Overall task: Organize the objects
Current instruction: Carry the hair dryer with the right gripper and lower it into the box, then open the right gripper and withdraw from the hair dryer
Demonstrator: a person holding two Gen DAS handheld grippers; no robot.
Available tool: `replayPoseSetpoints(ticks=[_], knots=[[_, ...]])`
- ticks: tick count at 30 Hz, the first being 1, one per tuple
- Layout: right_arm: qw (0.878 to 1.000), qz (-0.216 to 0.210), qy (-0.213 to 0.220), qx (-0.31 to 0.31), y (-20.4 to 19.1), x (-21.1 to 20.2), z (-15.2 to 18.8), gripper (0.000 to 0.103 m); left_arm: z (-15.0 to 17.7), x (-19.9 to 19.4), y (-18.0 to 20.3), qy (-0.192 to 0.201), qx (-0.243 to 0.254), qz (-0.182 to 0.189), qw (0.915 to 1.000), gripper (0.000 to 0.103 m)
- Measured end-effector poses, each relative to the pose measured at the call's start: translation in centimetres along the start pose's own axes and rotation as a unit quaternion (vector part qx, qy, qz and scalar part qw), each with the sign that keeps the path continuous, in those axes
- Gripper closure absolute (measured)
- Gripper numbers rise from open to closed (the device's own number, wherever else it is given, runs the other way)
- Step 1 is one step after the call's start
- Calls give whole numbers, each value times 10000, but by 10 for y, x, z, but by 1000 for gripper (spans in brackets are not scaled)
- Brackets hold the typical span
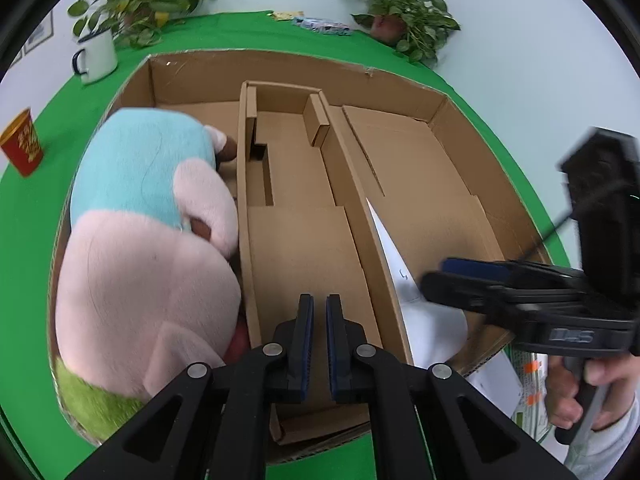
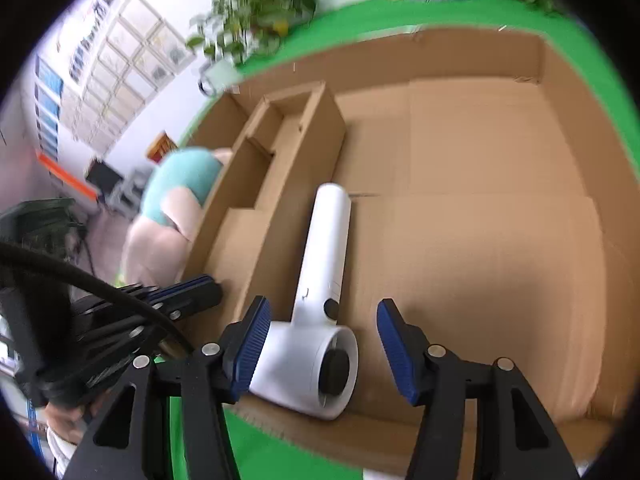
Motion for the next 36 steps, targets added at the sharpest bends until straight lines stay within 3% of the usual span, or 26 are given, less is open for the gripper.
replayPoseSetpoints(ticks=[2,3,6,10,15,28,29,31,32,33,36], knots=[[9996,10,-242,-126,-3,14,0,54,3,0,2,-77,-204,127,9997,99],[9991,51,-359,-209,-5,21,2,64,5,1,3,-107,-250,166,9995,99],[9991,14,-369,-198,-7,28,2,73,15,0,4,-203,-324,265,9989,99],[9994,294,-144,68,-2,21,6,74,25,-3,3,-326,-503,381,9975,99],[9976,254,48,639,-1,22,10,74,35,-6,5,-266,-584,268,9976,99],[9985,240,-10,488,-3,22,6,71,36,-12,7,-175,-634,187,9977,96],[9987,353,75,365,-2,17,6,67,34,-14,7,-103,-626,170,9978,90],[9957,844,373,56,1,-3,3,45,29,-25,6,190,-591,136,9980,77],[9936,1003,523,-49,1,-12,1,24,27,-31,7,317,-570,164,9977,69],[9910,1129,707,-147,1,-24,0,17,22,-41,8,538,-523,166,9970,58],[9770,1688,1175,-563,-2,-61,6,16,12,-70,13,1229,-258,-28,9921,35]])
Point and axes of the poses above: each gripper's, at about its wrist camera, not at the fingertips, and x roughly the way its jaws point, y to its right, z to its underside, the point moved 9 cm from there along x, roughly the way its jaws point, and after that the axes turned 15 degrees about -x, right-handed, at the moved point
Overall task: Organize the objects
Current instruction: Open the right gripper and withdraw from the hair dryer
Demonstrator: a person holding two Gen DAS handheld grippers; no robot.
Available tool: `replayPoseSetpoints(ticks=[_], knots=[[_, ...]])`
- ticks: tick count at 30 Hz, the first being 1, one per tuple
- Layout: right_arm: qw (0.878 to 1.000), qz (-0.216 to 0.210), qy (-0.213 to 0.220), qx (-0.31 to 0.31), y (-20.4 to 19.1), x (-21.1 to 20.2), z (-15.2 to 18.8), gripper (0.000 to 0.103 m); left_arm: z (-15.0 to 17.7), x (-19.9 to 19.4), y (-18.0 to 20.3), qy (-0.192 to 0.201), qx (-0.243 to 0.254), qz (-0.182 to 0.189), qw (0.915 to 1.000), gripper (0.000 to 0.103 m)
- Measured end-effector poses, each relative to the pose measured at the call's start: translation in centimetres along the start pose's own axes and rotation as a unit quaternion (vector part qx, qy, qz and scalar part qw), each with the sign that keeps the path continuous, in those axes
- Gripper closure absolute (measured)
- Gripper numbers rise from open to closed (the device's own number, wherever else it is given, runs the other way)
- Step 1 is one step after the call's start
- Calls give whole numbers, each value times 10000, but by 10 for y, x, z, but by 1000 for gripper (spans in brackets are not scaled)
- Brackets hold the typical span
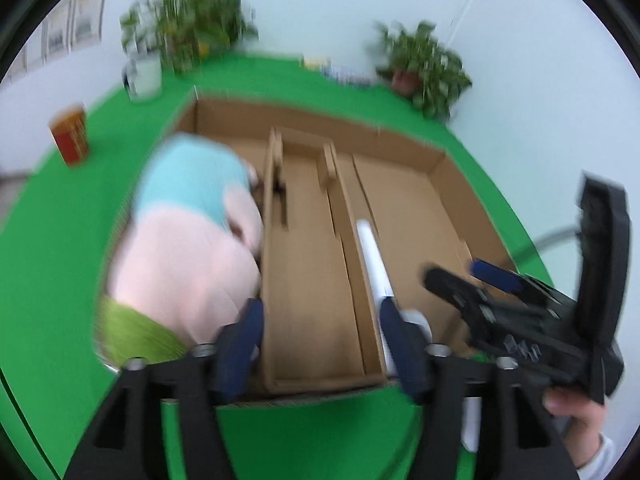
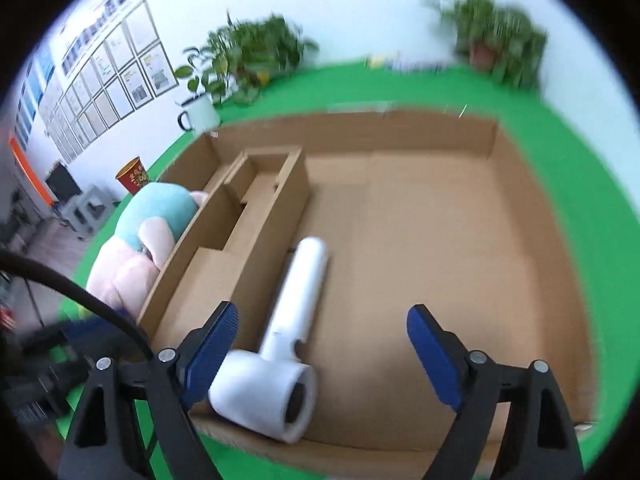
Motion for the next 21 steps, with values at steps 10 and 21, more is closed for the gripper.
replayPoseSetpoints(ticks=[10,21], knots=[[9959,341,842,-51,5,-57,48,10,-4,-62,2,1060,722,-403,9909,30],[9946,-234,988,-229,-16,-78,64,6,4,-69,-22,1054,505,-538,9917,18]])
Point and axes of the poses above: each gripper's, at about its wrist camera, not at the fingertips, and x roughly the way its jaws point, y to its right, z to its underside, the point moved 9 cm from there along x, roughly the way its jaws point, and after that the axes turned 15 degrees about -x, right-handed, at the moved point
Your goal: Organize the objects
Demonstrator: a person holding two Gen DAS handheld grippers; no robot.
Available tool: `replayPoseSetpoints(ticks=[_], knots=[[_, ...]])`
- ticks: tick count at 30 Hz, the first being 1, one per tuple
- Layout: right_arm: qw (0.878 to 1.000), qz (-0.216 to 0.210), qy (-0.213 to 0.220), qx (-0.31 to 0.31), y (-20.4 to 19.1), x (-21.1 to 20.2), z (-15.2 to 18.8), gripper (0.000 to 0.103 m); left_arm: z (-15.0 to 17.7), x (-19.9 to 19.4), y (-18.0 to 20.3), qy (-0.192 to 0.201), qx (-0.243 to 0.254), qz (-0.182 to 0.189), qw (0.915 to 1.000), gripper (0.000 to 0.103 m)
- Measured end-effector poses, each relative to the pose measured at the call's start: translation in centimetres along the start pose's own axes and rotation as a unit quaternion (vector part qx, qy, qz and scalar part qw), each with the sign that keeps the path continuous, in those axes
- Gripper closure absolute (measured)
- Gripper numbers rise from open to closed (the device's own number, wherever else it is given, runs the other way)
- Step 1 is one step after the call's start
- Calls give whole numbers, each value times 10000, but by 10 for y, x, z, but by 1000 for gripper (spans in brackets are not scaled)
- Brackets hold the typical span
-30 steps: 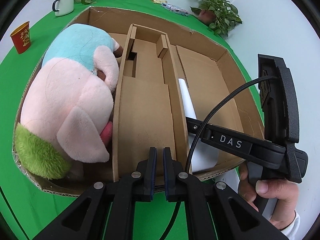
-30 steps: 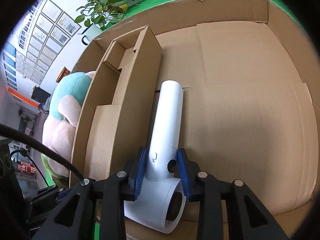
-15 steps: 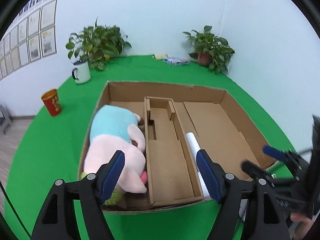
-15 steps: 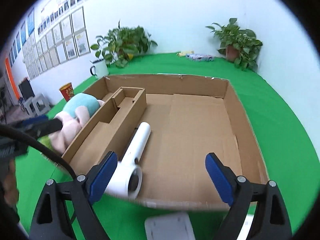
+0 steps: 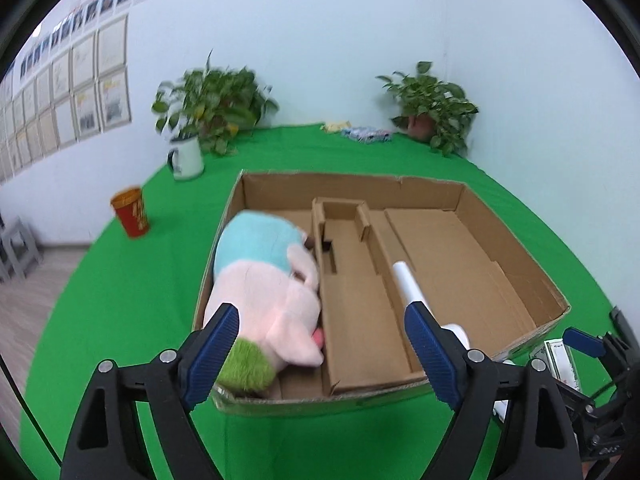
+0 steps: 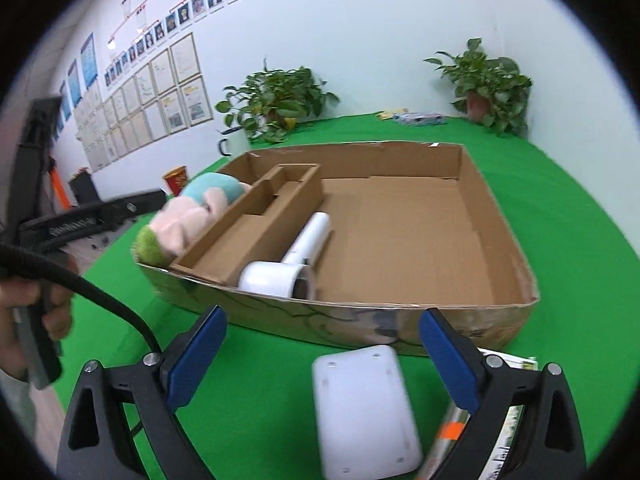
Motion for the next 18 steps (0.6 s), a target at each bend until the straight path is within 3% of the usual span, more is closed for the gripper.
replayPoseSetpoints(ticks=[4,6,9,11,13,15,18], knots=[[9998,-173,-35,-5,-13,6,-23,6,9,17,-14,-491,-220,-50,9985,23],[9995,-103,-298,39,-15,19,-31,6,14,28,-17,-782,-337,100,9963,41],[9976,-376,-550,163,-25,41,-44,6,23,46,-16,-1192,-439,263,9915,58],[9961,-457,-724,207,-30,57,-47,8,27,51,-14,-1283,-375,269,9907,63],[9939,-577,-898,259,-37,72,-45,16,30,54,-11,-1353,-265,288,9900,70],[9909,-669,-1103,373,-40,86,-40,41,32,52,-10,-1359,-196,285,9901,74],[9880,-760,-1270,431,-43,99,-34,58,33,49,-10,-1356,-114,266,9903,77]])
Point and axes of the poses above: each gripper's, at about its wrist camera, not at the fingertips, and x roughly the way its jaws point, y to its right, z to its underside, the point moved 9 cm from there along x, roughly the way its jaws point, and after that the axes turned 15 degrees about -x, right-handed, at the moved point
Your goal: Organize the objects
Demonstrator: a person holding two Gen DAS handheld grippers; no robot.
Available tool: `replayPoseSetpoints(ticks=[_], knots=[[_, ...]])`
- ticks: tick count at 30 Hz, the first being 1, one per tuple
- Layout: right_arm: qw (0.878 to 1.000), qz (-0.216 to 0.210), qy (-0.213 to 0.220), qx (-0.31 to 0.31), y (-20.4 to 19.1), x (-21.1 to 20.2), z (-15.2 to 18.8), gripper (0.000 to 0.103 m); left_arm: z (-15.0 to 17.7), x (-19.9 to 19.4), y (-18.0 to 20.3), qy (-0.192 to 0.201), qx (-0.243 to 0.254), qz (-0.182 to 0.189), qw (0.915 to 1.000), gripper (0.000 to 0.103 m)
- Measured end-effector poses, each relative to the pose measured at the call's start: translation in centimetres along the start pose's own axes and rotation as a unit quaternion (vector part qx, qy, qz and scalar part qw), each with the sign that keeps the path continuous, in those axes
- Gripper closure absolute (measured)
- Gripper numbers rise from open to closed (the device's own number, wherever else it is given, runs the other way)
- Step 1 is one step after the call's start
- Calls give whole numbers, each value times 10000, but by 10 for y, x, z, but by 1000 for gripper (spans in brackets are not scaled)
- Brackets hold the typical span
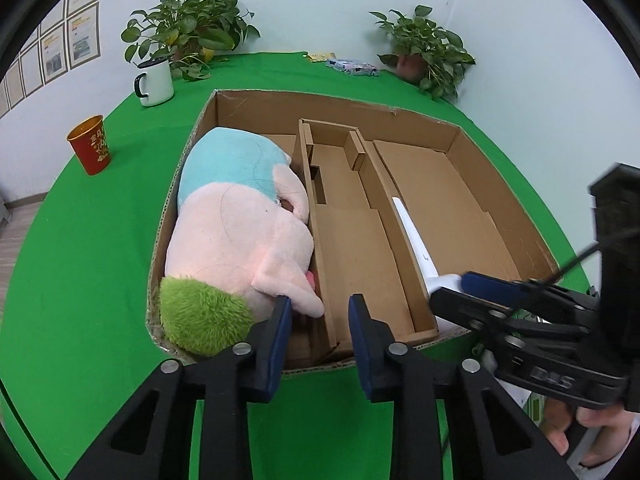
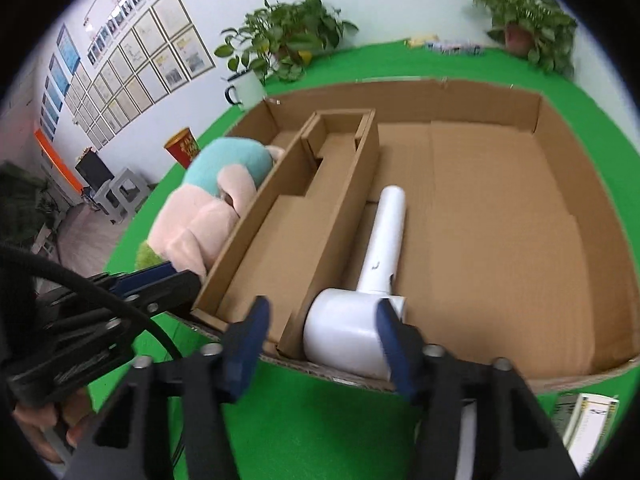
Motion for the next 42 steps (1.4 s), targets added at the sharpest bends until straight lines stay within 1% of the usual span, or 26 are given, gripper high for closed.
replayPoseSetpoints(ticks=[1,3,5,7,8,9,11,12,13,14,16,20,22,28,30,33,34,36,37,38,39,40,41,42], knots=[[9999,44,55,-76,-2,0,-2,60,0,-2,0,7,18,8,10000,78],[9999,-77,10,-112,-7,4,-1,70,0,-5,2,14,64,44,10000,80],[9996,41,-20,-262,-10,6,-2,74,2,-5,6,-21,159,102,9998,80],[9994,8,-32,-336,-14,8,-2,77,4,-2,11,-79,244,120,9996,80],[9993,-13,-49,-360,-15,9,-4,80,6,2,14,-149,277,109,9994,80],[9992,-8,-67,-406,-17,10,-4,84,8,6,15,-207,279,92,9994,80],[9987,77,-86,-505,-18,12,-5,88,9,13,13,-291,241,29,9993,81],[9984,112,-86,-541,-17,11,-4,91,8,17,10,-344,189,-12,9992,83],[9985,102,-87,-538,-16,11,-4,93,8,20,8,-405,77,28,9991,83],[9986,49,-76,-515,-14,11,-4,93,8,21,6,-451,-8,87,9989,83],[9988,-9,-63,-490,-13,10,-4,93,8,22,4,-440,-29,64,9990,89],[9984,46,-76,-549,-13,9,-4,94,11,21,3,-488,-151,71,9987,93],[9986,5,-83,-513,-12,10,-5,94,12,20,4,-529,-224,132,9983,94],[9982,-20,-121,-579,-12,11,-6,94,12,22,5,-559,-225,-15,9982,94],[9982,-58,-120,-578,-12,11,-6,91,12,23,5,-572,-185,-55,9982,94],[9986,-99,-96,-512,-11,10,-6,91,12,24,6,-609,-160,-41,9980,93],[9987,-68,-62,-498,-10,9,-6,89,13,24,8,-634,-151,-22,9979,93],[9985,246,147,-475,-2,-2,-9,71,13,25,8,-675,-154,17,9976,90],[9978,348,314,-464,1,-11,-12,66,13,25,7,-693,-144,23,9975,90],[9969,423,475,-458,4,-20,-15,54,13,25,7,-708,-139,26,9974,90],[9959,501,611,-452,6,-28,-16,38,13,25,8,-727,-138,39,9973,90],[9939,617,804,-432,11,-41,-18,30,12,25,8,-762,-149,78,9970,90],[9927,675,906,-413,14,-48,-18,23,13,25,9,-777,-162,102,9968,90],[9910,756,1038,-380,20,-59,-18,23,12,26,10,-794,-170,116,9966,89]])
Point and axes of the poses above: each gripper's, at about its wrist camera, not at the fingertips, and x roughly the way its jaws point, y to its right, z to its underside, the point moved 9 cm from there along x, roughly the way its jaws point, and after that the axes turned 15 degrees about -x, right-handed, at the moved point
